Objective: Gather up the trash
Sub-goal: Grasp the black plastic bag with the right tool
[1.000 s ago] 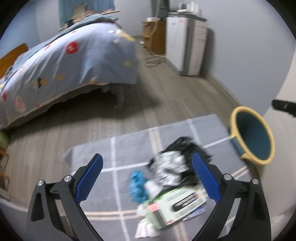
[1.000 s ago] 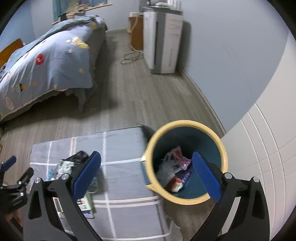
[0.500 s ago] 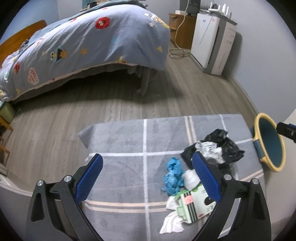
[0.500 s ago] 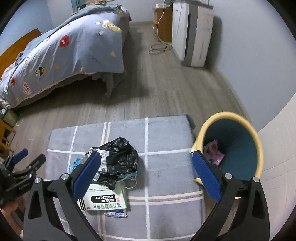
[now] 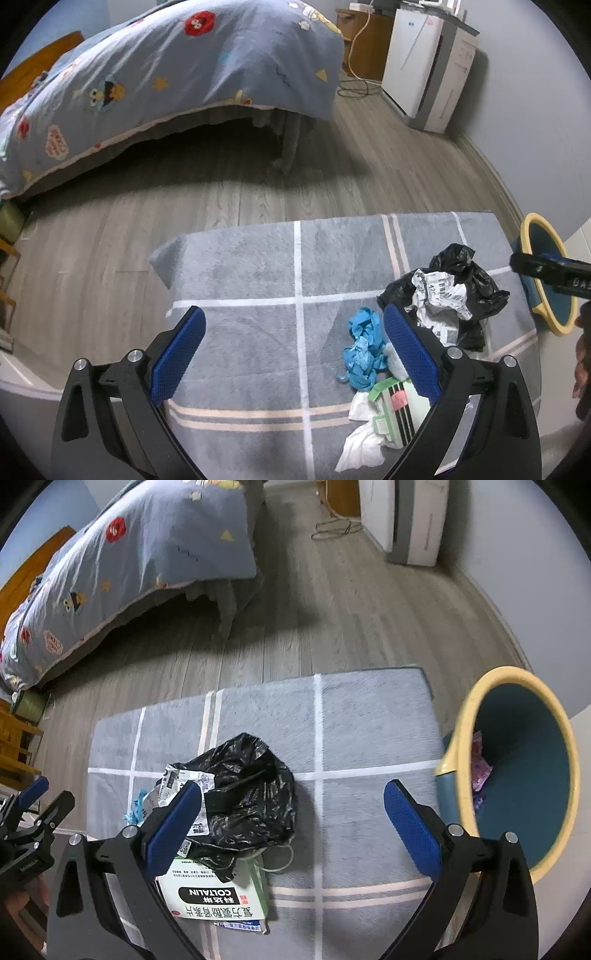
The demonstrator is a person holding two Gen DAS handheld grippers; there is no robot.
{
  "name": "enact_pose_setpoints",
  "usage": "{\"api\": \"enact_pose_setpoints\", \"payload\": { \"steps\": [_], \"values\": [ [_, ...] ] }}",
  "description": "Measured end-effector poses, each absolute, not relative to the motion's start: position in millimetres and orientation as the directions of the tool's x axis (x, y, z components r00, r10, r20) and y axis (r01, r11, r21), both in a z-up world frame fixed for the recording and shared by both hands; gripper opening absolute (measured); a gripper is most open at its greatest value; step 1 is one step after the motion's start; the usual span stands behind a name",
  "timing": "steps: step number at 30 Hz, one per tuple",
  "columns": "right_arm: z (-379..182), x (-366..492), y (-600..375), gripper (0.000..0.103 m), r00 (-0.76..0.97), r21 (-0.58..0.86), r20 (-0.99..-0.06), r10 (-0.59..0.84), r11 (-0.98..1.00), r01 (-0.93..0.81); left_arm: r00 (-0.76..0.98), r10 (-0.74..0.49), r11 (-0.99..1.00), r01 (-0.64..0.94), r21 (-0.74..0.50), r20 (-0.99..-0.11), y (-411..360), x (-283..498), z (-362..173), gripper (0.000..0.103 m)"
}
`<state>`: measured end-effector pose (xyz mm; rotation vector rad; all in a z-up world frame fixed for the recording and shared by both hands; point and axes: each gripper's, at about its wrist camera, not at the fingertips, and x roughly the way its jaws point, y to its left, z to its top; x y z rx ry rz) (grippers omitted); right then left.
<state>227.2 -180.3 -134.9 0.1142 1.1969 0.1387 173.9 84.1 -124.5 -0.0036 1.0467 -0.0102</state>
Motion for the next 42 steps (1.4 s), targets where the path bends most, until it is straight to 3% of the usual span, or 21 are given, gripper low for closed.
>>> {"api": "enact_pose_setpoints", "payload": {
  "steps": [4, 10, 13, 14, 16, 18, 21, 31, 38, 39, 42],
  "values": [
    [-152, 236, -176, 0.094, 0.310, 0.167, -0.935, 0.172, 0.985, -0.040, 0.492, -0.007, 1.000, 0.018, 0.002, -0.871, 81, 177, -129, 0.096],
    [-175, 241, -177, 0.071, 0.238, 0.230, -0.945, 0.223, 0.973, 0.002, 0.476, -0.016, 1.000, 0.023, -0.006, -0.879, 78, 181, -134, 0.096],
    [-185, 242, -179, 0.047, 0.196, 0.260, -0.948, 0.250, 0.965, 0.022, 0.470, -0.016, 1.000, 0.029, -0.002, -0.883, 77, 182, -136, 0.096],
    [-190, 242, -181, 0.032, 0.176, 0.294, -0.943, 0.283, 0.955, 0.039, 0.468, -0.016, 1.000, 0.030, -0.002, -0.884, 77, 183, -137, 0.096],
    [-192, 242, -183, 0.025, 0.163, 0.333, -0.933, 0.320, 0.941, 0.057, 0.464, -0.017, 0.999, 0.035, -0.001, -0.886, 76, 183, -138, 0.096],
    [-187, 242, -183, 0.011, 0.175, 0.340, -0.929, 0.326, 0.939, 0.051, 0.461, -0.013, 0.999, 0.038, 0.006, -0.888, 75, 184, -139, 0.096],
    [-176, 242, -184, 0.005, 0.210, 0.341, -0.921, 0.327, 0.940, 0.034, 0.452, -0.002, 0.999, 0.040, 0.018, -0.892, 74, 184, -143, 0.096],
    [-124, 240, -194, 0.005, 0.363, 0.357, -0.866, 0.343, 0.934, -0.030, 0.408, 0.008, 0.997, 0.067, 0.039, -0.913, 63, 188, -164, 0.096],
    [-90, 241, -204, 0.005, 0.474, 0.279, -0.836, 0.277, 0.958, -0.067, 0.383, -0.011, 0.992, 0.119, 0.038, -0.924, 43, 191, -178, 0.093],
    [-89, 243, -204, 0.005, 0.476, 0.277, -0.835, 0.275, 0.958, -0.067, 0.374, -0.014, 0.992, 0.123, 0.035, -0.927, 40, 192, -181, 0.091],
    [-92, 246, -209, 0.005, 0.470, 0.277, -0.839, 0.274, 0.959, -0.064, 0.342, -0.033, 0.992, 0.126, 0.011, -0.939, 37, 196, -189, 0.069]
  ]
}}
